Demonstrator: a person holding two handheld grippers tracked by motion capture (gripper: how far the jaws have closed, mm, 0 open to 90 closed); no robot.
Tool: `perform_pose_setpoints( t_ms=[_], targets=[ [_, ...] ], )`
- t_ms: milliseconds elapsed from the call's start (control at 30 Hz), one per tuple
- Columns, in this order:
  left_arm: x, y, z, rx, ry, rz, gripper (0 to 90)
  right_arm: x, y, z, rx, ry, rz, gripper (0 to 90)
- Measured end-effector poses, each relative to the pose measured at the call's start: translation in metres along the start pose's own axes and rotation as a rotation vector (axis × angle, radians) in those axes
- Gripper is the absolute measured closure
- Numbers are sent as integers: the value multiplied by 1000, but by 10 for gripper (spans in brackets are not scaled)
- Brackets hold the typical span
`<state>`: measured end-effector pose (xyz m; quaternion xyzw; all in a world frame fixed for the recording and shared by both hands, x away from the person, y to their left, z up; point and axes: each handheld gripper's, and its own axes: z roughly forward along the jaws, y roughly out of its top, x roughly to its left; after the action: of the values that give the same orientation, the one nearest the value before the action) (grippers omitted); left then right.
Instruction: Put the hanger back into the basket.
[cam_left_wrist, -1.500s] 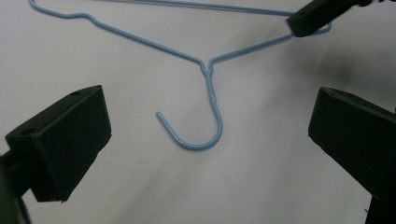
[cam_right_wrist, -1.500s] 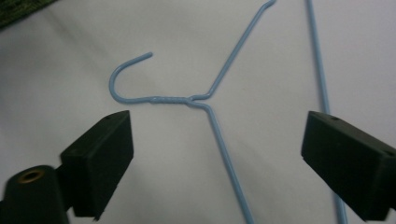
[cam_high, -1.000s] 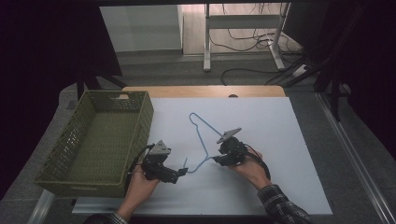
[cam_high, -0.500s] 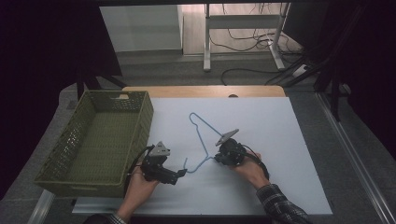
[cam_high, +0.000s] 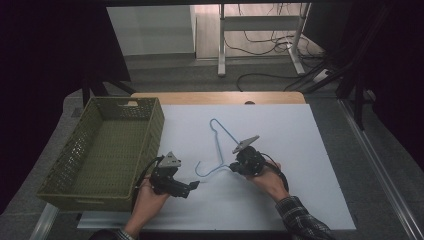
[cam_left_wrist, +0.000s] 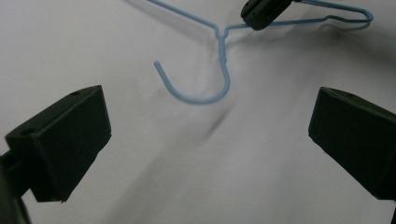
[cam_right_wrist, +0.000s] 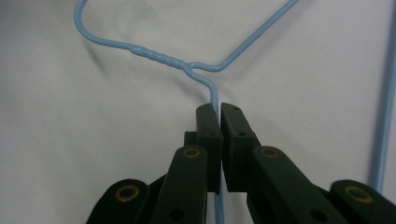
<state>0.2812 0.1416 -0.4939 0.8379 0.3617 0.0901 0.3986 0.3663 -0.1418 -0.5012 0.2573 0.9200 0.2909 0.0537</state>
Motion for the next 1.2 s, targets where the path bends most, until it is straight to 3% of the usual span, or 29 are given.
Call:
perform_pose_setpoints(
  t_ms=[233, 400, 533, 667, 867, 1000, 1200],
  targets=[
    [-2, 1, 2, 10, -13, -12, 0, -1, 2, -10, -45, 9, 20, 872],
    [-4, 3, 3, -1, -54, -14, 0, 0, 3, -14, -60, 12, 28, 872],
    [-6, 6, 7, 6, -45, -5, 16, 0, 3, -17, -71, 12, 34, 872],
    [-11, 9, 14, 5, -15, 20, 77, 0, 4, -18, -76, 13, 39, 872],
    [-12, 12, 32, 0, -22, 12, 239, -1, 5, -19, -77, 13, 40, 872],
    [-10, 14, 45, -92, -33, 4, 385, -1, 4, -20, -83, 15, 40, 872],
    [-8, 13, 41, -165, -81, 10, 519, -3, 4, -20, -84, 22, 49, 871]
  ],
)
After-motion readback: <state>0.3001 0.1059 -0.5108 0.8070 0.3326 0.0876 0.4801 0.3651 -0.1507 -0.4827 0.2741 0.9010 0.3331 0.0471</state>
